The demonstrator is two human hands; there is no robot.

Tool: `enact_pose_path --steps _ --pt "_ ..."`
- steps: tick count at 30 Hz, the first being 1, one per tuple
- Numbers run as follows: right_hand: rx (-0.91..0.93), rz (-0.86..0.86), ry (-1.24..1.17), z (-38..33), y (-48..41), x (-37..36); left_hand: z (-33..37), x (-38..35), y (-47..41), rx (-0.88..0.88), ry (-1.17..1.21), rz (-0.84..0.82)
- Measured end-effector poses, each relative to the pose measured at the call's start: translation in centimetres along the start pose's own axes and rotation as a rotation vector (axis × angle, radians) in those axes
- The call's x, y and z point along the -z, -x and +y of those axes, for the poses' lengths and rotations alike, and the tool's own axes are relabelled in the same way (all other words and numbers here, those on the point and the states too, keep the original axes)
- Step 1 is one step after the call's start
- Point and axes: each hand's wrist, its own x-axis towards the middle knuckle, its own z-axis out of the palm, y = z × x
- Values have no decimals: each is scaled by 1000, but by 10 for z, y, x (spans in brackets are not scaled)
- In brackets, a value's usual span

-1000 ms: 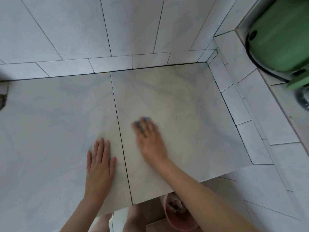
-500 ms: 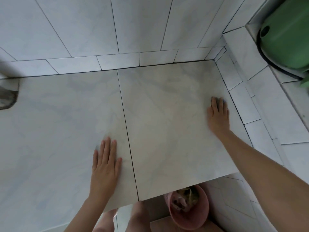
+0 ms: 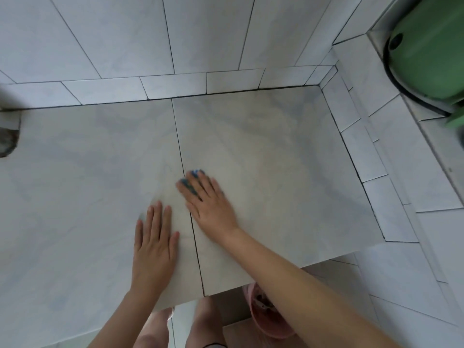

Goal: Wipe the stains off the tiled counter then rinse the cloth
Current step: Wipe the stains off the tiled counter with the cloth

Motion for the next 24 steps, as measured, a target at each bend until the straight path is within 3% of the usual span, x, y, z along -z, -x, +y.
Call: enact_pose_path --steps 3,9,14,16,21,24 --pt "-31 -17 -22 38 31 5 -2 2 0 -2 7 -15" --pt "-594 35 19 143 117 29 -7 7 1 -43 54 -45" --pt "-879 80 -12 123 153 26 -11 7 20 -47 82 -48" --pt "-848 81 -15 82 152 19 -12 7 33 -41 86 -47" --pt "-485 47 -86 -49 148 -5 -22 9 54 -58 64 -77" --pt "-288 -17 -105 -85 151 -11 -31 15 60 -86 35 -92"
